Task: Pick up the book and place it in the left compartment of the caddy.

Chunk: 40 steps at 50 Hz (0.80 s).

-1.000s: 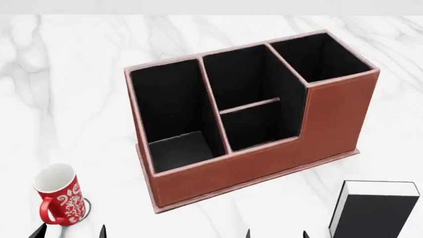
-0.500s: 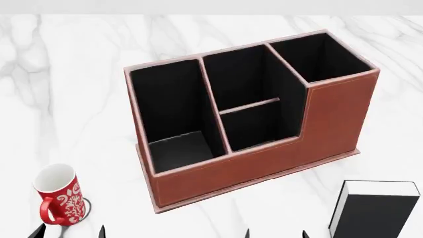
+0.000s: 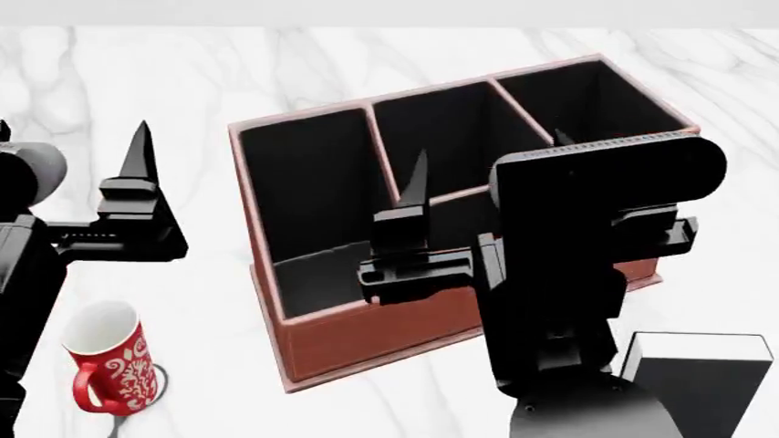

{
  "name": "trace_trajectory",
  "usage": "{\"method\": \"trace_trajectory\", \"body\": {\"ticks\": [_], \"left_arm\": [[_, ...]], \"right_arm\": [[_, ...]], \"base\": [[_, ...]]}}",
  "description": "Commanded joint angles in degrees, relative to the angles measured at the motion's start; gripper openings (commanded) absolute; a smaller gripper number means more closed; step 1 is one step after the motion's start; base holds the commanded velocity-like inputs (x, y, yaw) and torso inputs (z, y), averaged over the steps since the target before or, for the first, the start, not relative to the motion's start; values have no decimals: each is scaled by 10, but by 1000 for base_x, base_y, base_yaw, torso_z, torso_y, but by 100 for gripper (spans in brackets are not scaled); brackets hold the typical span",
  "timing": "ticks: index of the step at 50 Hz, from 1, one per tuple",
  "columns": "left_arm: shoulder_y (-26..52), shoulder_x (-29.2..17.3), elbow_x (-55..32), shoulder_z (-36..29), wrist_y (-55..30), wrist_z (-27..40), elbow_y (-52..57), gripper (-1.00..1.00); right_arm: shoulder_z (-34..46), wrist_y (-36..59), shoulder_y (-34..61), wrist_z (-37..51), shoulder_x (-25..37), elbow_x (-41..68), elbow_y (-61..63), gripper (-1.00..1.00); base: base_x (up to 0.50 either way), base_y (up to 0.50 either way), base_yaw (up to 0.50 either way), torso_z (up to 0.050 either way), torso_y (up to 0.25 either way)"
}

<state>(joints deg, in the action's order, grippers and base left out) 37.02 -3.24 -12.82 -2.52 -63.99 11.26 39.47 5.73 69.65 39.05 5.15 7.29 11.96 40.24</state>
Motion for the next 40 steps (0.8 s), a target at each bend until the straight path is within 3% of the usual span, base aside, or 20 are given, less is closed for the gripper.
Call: {"method": "trace_trajectory", "body": {"ticks": [1,15,23,40], "left_arm": [[114,12,-24,20,-151,13,79,100],[113,5,-40,17,-144,27,75,100],[114,1,-49,17,-144,34,74,100],[113,-4,-66,19,-141,46,73,100]], "right_arm": [[-11,155,117,-8,-5,10,68,100],[-14,159,120,-12,-1,23,67,100],[-14,159,118,-10,-1,28,64,100],[-7,151,117,3,1,29,61,100]], "base": [[0,0,0,0,0],[0,0,0,0,0],[0,-471,0,0,0],[0,0,0,0,0]]}}
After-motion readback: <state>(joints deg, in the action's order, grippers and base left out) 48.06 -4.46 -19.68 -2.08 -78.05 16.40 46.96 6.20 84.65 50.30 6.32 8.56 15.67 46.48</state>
